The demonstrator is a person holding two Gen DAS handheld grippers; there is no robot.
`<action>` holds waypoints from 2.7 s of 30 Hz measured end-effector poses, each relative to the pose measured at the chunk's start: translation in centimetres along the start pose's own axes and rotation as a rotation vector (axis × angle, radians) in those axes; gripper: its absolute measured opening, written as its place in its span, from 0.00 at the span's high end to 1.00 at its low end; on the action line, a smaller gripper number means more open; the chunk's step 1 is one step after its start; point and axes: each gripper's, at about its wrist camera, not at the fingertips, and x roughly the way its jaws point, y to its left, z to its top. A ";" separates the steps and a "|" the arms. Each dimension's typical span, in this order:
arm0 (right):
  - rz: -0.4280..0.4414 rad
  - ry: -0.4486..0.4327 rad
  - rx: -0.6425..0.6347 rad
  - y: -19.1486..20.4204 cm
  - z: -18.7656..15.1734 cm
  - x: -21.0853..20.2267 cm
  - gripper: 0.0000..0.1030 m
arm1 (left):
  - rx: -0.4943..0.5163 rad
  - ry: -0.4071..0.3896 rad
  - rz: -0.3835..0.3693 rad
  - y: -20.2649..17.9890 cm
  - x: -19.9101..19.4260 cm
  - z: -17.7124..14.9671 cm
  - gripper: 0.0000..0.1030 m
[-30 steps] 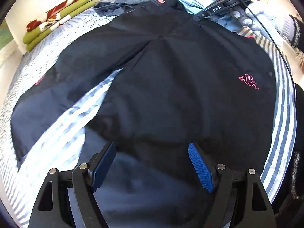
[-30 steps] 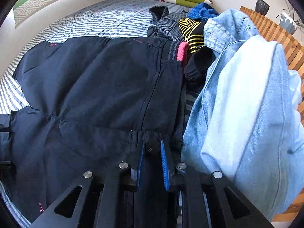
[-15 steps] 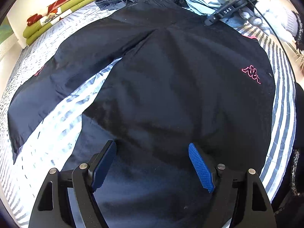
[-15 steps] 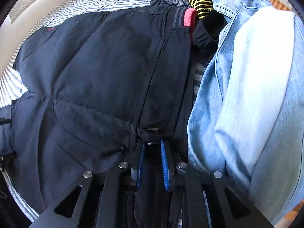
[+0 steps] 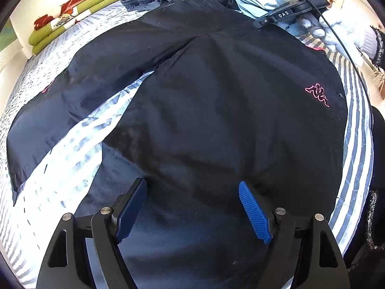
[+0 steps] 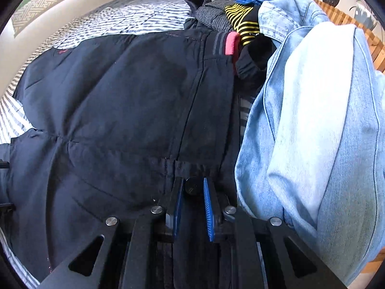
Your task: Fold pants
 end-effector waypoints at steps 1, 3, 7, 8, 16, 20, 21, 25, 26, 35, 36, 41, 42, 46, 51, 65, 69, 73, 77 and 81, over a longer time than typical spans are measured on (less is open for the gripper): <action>-0.001 0.000 -0.003 0.0 -0.1 0.0 0.85 | -0.002 -0.001 -0.002 0.1 0.1 0.0 0.21; 0.002 -0.005 0.005 -0.4 0.0 -0.2 0.83 | -0.005 -0.002 -0.006 0.4 0.3 0.3 0.21; -0.008 -0.015 0.007 -0.9 -0.7 -0.2 0.82 | -0.004 -0.002 -0.006 0.3 0.3 0.4 0.21; -0.015 -0.019 0.000 -0.8 -0.8 -0.2 0.82 | -0.003 -0.002 -0.006 0.2 0.3 0.4 0.21; 0.004 -0.024 0.001 0.4 0.5 1.1 0.86 | -0.002 -0.007 -0.007 -0.2 0.2 0.2 0.21; -0.017 -0.022 -0.039 0.7 1.5 0.3 0.86 | -0.002 -0.009 -0.012 0.1 0.5 0.4 0.21; -0.024 -0.005 -0.049 0.9 2.0 0.5 0.86 | -0.003 -0.010 -0.012 0.1 0.5 0.4 0.21; -0.029 0.085 -0.115 1.1 3.0 2.1 0.86 | -0.010 -0.015 -0.018 0.3 0.5 0.4 0.20; -0.026 0.094 -0.121 1.2 3.3 2.4 0.86 | -0.012 -0.015 -0.020 0.4 0.6 0.4 0.20; -0.015 0.165 -0.137 1.1 3.4 2.3 0.87 | -0.008 -0.014 -0.020 0.6 0.9 0.7 0.20; -0.009 0.171 -0.135 1.0 3.2 2.2 0.88 | -0.008 -0.014 -0.020 0.6 0.9 0.7 0.20; 0.039 0.227 -0.125 0.4 2.4 2.2 1.00 | -0.006 -0.013 -0.020 0.5 0.9 0.7 0.20; 0.037 0.218 -0.133 0.5 2.4 2.0 1.00 | -0.005 -0.013 -0.020 0.6 0.9 0.7 0.20; 0.102 0.106 -0.056 -0.8 3.8 -0.1 1.00 | -0.005 -0.009 -0.021 0.7 0.9 0.8 0.20; 0.096 0.120 -0.014 -1.0 5.1 1.7 1.00 | -0.001 -0.007 -0.022 0.8 0.9 0.8 0.20; 0.126 0.127 0.000 -2.0 2.3 0.5 0.99 | 0.002 -0.010 -0.024 1.4 1.2 0.7 0.20; 0.147 0.052 0.126 -4.2 1.3 -0.9 0.96 | 0.005 -0.014 -0.026 1.4 1.3 0.6 0.20; 0.152 0.056 0.200 -6.1 -2.4 -2.2 0.86 | 0.009 -0.004 -0.004 1.3 0.9 0.4 0.20; 0.148 0.044 0.313 -7.5 -6.9 -3.9 0.76 | -0.018 -0.002 0.063 1.5 -1.0 -1.0 0.20; 0.153 0.029 0.380 -6.5 -11.4 -5.0 0.59 | -0.158 -0.021 0.109 3.3 -4.6 -4.0 0.20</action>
